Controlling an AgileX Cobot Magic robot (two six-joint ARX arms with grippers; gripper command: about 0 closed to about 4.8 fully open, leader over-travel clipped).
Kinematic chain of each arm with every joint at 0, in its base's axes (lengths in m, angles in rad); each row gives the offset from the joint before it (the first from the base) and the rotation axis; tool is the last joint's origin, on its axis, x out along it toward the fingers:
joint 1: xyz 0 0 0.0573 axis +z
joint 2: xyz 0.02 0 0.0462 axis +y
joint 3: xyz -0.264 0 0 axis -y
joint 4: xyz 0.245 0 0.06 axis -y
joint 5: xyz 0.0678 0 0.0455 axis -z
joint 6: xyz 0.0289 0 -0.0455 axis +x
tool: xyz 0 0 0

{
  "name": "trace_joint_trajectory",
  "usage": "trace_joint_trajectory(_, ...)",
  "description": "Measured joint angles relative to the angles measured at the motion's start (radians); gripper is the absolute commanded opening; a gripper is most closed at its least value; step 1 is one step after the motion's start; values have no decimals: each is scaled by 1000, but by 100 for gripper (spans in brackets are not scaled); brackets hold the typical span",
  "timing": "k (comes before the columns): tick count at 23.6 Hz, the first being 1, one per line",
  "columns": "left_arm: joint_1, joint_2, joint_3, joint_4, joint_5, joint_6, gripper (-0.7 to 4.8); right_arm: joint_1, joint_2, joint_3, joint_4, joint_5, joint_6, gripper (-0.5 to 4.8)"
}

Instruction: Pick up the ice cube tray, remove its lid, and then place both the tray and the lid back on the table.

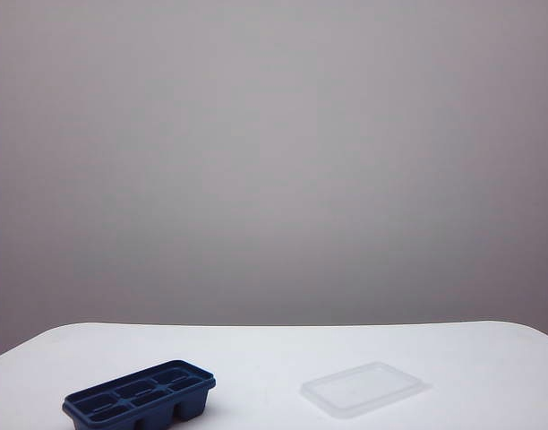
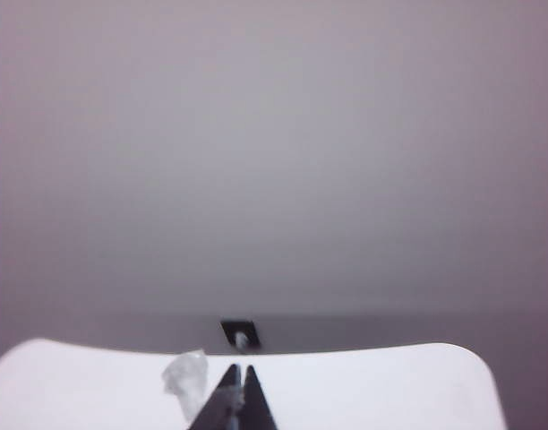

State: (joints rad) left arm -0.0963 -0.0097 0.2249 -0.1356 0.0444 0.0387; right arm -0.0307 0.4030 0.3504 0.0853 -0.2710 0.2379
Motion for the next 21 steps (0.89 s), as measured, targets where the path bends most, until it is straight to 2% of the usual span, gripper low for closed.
trace_joint_trajectory(3, -10, 13, -41, 24, 20, -34, 279, 11, -47, -84, 78, 11, 44, -8)
trace_joint_trajectory(7, -17, 11, -88, 27, 17, -37, 267, 47, -95, -166, 84, 83, 57, -8)
trace_joint_trajectory(10, -16, 11, -113, 24, -83, -32, 268, 102, -128, -257, 64, 187, 52, -8)
trace_joint_trajectory(14, -16, 10, -158, 19, -94, -32, 268, 156, -156, -323, 75, 333, 48, -8)
trace_joint_trajectory(19, -16, 11, -219, -8, -93, -38, 263, 168, -162, -343, 58, 377, 47, -6)
trace_joint_trajectory(20, -16, 11, -219, -10, -93, -41, 226, 168, -162, -343, 46, 377, 47, -6)
trace_joint_trajectory(21, -16, 11, -219, -11, -90, -42, 163, 168, -162, -343, 32, 377, 46, -6)
